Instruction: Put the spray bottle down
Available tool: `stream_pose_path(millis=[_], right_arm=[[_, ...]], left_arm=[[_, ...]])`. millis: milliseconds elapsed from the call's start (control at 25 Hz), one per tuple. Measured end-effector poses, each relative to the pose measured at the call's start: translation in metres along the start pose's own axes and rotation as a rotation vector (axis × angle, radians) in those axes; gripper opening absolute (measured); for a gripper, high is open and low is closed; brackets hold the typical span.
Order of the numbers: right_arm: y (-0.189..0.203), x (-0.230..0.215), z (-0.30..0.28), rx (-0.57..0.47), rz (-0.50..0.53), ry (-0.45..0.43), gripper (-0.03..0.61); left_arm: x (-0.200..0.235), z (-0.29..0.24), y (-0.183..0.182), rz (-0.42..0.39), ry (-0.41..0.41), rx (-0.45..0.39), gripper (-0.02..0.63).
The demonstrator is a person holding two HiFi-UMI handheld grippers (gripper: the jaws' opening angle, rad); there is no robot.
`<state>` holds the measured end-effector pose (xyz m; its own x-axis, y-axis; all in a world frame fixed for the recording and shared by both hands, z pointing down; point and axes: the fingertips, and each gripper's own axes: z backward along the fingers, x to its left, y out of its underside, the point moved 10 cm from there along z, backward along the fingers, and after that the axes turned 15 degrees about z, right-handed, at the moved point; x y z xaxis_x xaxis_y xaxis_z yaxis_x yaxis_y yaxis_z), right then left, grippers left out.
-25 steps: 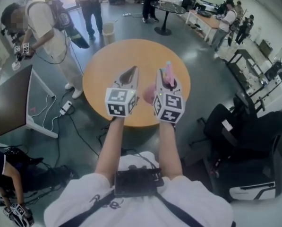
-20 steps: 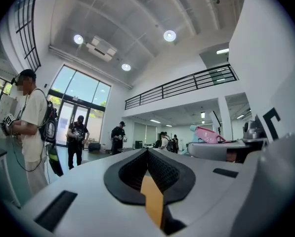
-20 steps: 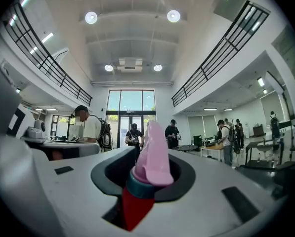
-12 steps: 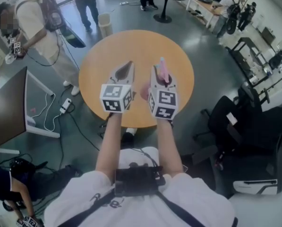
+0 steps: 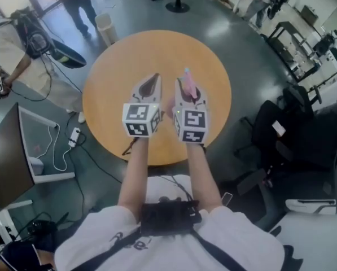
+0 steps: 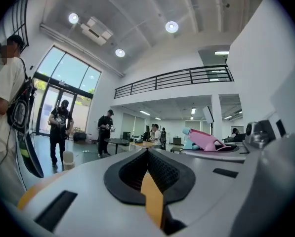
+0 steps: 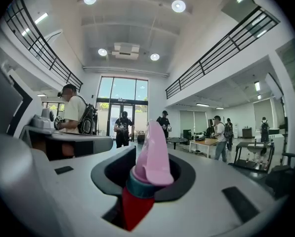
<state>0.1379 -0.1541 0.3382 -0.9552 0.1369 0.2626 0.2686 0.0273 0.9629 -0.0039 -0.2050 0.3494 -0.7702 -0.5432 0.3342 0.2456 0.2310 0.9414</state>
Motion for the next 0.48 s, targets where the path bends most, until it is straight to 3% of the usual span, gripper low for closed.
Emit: stream_pose_path(millis=[160, 480], right_arm=[[0.028, 0.003, -0.038, 0.074, 0.012, -0.015, 0.124], [0.071, 0.019, -0.103, 0.137, 0.040, -0.031, 0.124]], left_arm=[[0.028, -0.037, 0.018, 0.012, 0.032, 0.064, 0.012], [0.086, -0.080, 0.032, -0.002, 0.005, 0.104, 0.012]])
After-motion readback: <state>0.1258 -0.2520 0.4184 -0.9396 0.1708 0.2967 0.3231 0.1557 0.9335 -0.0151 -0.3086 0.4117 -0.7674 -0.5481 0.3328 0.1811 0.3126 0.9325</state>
